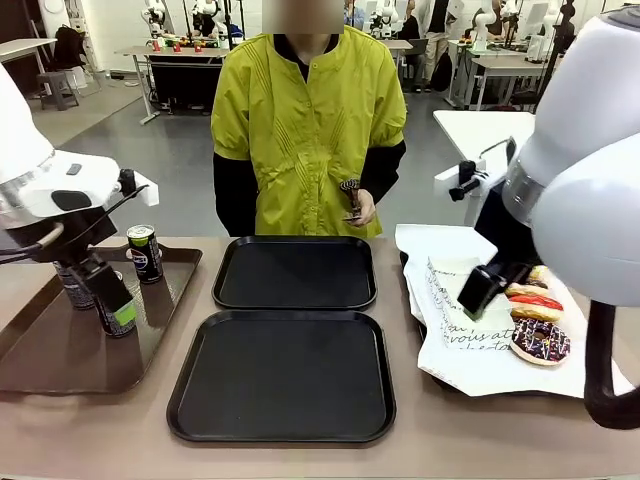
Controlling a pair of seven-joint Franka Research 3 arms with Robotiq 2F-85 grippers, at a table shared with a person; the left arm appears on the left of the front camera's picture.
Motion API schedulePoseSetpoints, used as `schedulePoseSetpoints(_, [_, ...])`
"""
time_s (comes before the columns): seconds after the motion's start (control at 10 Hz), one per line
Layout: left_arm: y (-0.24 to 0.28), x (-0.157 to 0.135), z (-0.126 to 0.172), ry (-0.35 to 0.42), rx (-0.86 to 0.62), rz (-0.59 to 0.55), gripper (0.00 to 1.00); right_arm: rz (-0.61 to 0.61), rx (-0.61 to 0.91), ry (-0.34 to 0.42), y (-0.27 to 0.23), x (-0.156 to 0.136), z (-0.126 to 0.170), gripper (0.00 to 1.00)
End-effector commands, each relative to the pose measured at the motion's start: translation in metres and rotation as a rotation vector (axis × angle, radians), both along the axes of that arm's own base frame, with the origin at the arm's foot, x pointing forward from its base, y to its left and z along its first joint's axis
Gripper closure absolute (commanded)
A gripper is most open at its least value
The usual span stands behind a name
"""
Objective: Set up donuts and drinks on trays.
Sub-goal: Pick up one Pepsi coke and place it on the Flat Tray.
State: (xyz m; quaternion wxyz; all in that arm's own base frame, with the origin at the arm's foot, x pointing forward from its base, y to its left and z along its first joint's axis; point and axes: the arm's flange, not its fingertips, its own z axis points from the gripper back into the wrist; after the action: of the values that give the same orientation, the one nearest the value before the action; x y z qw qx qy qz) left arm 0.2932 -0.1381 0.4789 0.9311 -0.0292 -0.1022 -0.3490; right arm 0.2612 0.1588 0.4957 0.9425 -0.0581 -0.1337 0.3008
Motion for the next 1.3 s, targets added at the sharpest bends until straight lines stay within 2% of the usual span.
schedulePoseSetpoints(0.0, [0.026,-0.064,-0.063,-0.066,-0.027,0.024,0.00,0.005,0.063,0.039,-0.055,-0.061,-0.100,0.00])
schedulePoseSetpoints(0.1, [0.000,0.000,0.000,0.000,0.000,0.000,0.00,0.000,0.000,0.000,0.000,0.000,0.000,0.00])
schedulePoseSetpoints(0.5, [0.000,-0.004,0.003,0.003,0.005,0.003,0.00,0.001,0.005,0.019,-0.002,-0.006,0.002,0.00])
schedulePoseSetpoints(0.6, [0.026,0.005,0.006,0.074,-0.319,0.039,0.00,-0.059,0.372,0.100,-0.035,0.002,-0.006,0.00])
schedulePoseSetpoints(0.7, [0.053,0.011,0.008,0.108,-0.544,0.095,0.00,-0.123,0.658,0.169,-0.071,0.006,-0.018,0.00])
schedulePoseSetpoints(0.8, [0.078,0.011,0.009,0.143,-0.722,0.122,0.00,-0.180,0.857,0.206,-0.105,0.006,-0.029,0.00])
schedulePoseSetpoints(0.9, [0.105,0.007,0.007,0.188,-0.865,0.128,0.00,-0.222,1.019,0.219,-0.138,-0.001,-0.038,0.00])
schedulePoseSetpoints(1.2, [0.172,-0.006,-0.002,0.272,-1.028,0.212,0.00,-0.333,1.163,0.241,-0.201,-0.024,-0.046,0.00])
